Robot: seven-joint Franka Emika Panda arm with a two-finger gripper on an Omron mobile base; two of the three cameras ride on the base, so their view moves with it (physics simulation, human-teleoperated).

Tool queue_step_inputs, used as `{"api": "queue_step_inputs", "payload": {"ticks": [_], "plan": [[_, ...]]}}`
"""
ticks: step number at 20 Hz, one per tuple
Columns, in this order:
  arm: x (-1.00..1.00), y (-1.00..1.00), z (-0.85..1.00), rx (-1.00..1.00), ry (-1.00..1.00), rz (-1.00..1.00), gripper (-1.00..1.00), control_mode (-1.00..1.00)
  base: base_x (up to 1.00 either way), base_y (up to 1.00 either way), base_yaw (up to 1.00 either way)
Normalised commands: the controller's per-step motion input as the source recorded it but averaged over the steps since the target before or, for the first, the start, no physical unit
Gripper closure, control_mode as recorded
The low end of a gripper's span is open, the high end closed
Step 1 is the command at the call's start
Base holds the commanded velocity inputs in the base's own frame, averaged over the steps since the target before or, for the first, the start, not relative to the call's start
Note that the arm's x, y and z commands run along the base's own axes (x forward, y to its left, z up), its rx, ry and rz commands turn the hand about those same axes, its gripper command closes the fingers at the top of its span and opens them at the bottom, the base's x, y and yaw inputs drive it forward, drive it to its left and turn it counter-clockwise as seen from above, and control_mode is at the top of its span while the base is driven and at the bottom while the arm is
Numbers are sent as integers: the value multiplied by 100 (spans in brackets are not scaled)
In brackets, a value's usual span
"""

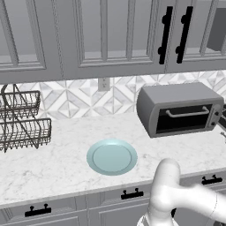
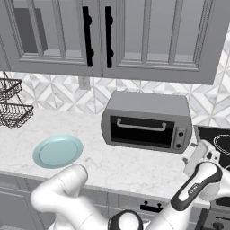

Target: Pick up the kebab skewer and baguette bread, and place them inside the toaster oven. Close the toaster oven door and start by setting the timer.

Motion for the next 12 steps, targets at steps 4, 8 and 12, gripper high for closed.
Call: {"api": "queue_step_inputs", "payload": {"ticks": [4, 8, 12], "plan": [[0, 0, 0, 34, 9, -9, -100, -100, 0, 0, 0], [0, 1, 2, 33, 7, -2, -100, -100, 0, 0, 0], [0, 6, 0, 27, 9, -3, -100, -100, 0, 0, 0]]}}
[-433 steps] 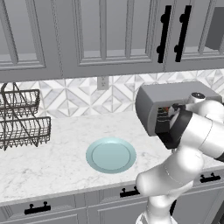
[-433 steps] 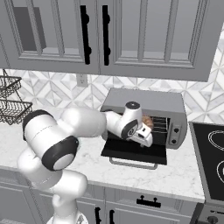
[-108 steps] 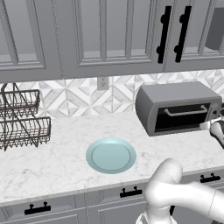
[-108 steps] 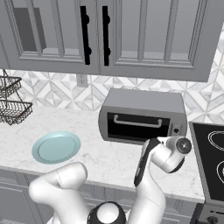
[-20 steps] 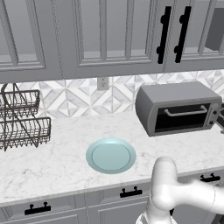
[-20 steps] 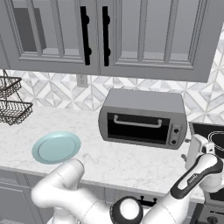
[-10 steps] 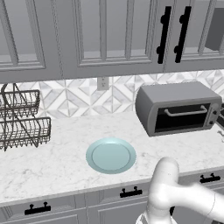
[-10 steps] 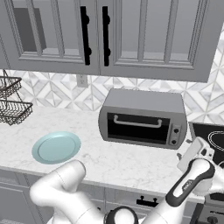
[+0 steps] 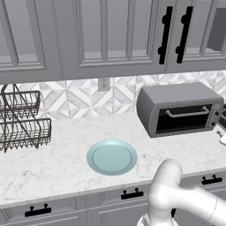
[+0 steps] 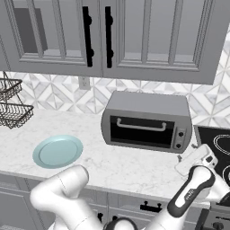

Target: Pick up the kebab skewer and baguette bread, and place them inside the toaster oven. Close the toaster oven door and start by setting the timer.

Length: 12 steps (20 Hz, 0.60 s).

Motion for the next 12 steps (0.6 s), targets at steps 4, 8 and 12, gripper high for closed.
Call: {"api": "queue_step_inputs", "payload": {"ticks": [4, 8, 12], "plan": [[0, 0, 0, 27, 13, -6, -100, -100, 0, 0, 0], [0, 2, 0, 28, 14, -6, -100, -100, 0, 0, 0], [0, 15, 0, 24, 8, -2, -100, -100, 0, 0, 0]]}}
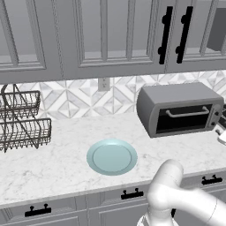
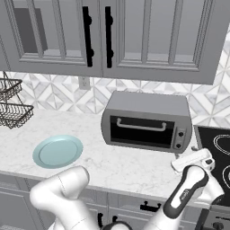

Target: Pick up the kebab skewer and baguette bread, and place them inside the toaster oven. Close the toaster oven door and start by setting the timer.

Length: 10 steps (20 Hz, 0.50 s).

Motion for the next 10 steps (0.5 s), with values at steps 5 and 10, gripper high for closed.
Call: {"api": "queue_step_inputs", "payload": {"ticks": [5, 10], "plan": [[0, 25, 0, 17, 1, -1, -100, -100, 0, 0, 0], [17, 5, 0, 13, 0, -3, -100, -100, 0, 0, 0]]}}
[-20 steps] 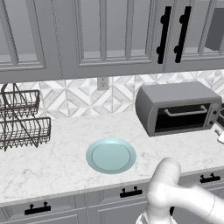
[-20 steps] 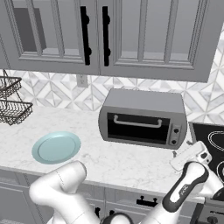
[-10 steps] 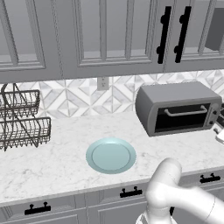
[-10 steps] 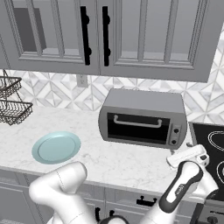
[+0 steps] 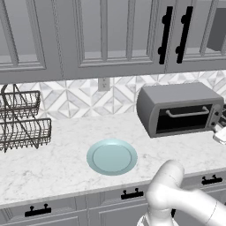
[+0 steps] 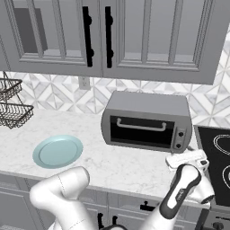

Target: Pick up the kebab skewer and baguette bread, and place them inside the toaster oven. Close the toaster oven door and start by setting the timer.

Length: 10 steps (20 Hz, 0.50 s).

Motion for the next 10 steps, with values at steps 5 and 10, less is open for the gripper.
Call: {"api": "queue_step_inputs", "payload": {"ticks": [5, 10], "plan": [[20, 0, 0, 9, 0, -3, -100, -100, 0, 0, 0], [2, -4, 0, 7, 0, -4, -100, -100, 0, 0, 0]]}}
